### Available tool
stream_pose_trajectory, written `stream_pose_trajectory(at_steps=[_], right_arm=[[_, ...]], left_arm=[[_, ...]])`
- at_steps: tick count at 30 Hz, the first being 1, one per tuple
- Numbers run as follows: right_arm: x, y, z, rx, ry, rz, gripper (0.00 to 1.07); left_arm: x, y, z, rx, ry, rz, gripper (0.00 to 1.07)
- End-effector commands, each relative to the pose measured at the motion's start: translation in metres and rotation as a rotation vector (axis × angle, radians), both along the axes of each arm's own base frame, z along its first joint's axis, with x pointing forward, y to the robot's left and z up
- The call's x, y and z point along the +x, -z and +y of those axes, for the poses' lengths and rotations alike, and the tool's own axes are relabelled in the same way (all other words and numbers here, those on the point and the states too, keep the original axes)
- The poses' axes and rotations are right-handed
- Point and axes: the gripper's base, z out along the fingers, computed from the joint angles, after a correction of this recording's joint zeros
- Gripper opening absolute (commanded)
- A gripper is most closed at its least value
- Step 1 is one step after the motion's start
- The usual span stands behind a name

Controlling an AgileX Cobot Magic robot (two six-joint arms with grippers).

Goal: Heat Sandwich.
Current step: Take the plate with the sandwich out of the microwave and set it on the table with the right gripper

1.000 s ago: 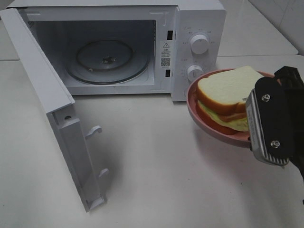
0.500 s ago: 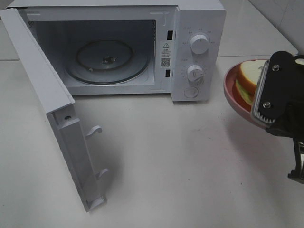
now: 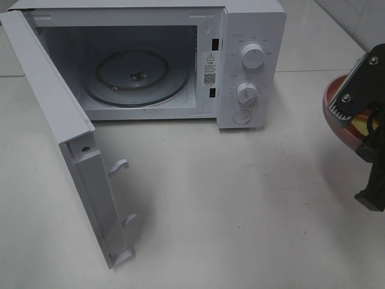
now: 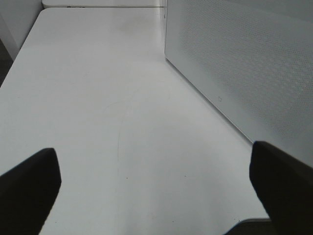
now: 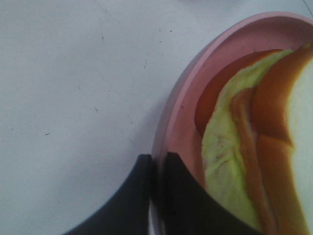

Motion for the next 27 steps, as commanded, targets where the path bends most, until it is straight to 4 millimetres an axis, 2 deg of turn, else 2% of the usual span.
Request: stream_pose_trajectory(at_steps=[1, 10, 18, 27], right_arm=[[0.002, -0.004, -0.005, -0.009, 0.048, -0.039, 0.0], [0.007, -0.002, -0.008, 0.027, 0.204, -0.08, 0.0], [0.029, 0.025, -0.003, -0.004, 0.356, -0.068, 0.0], [0.045, 0.053, 0.006, 0.017, 0.433, -0.049, 0.0]], left_arm=[[-0.002, -0.001, 0.0, -0.005, 0.007, -0.028, 0.98], [-0.002, -0.001, 0.0, -0.005, 0.007, -0.028, 0.98], [-0.002, -0.001, 0.0, -0.005, 0.007, -0.028, 0.98], [-0.002, -0.001, 0.0, -0.005, 0.007, -0.028, 0.98]])
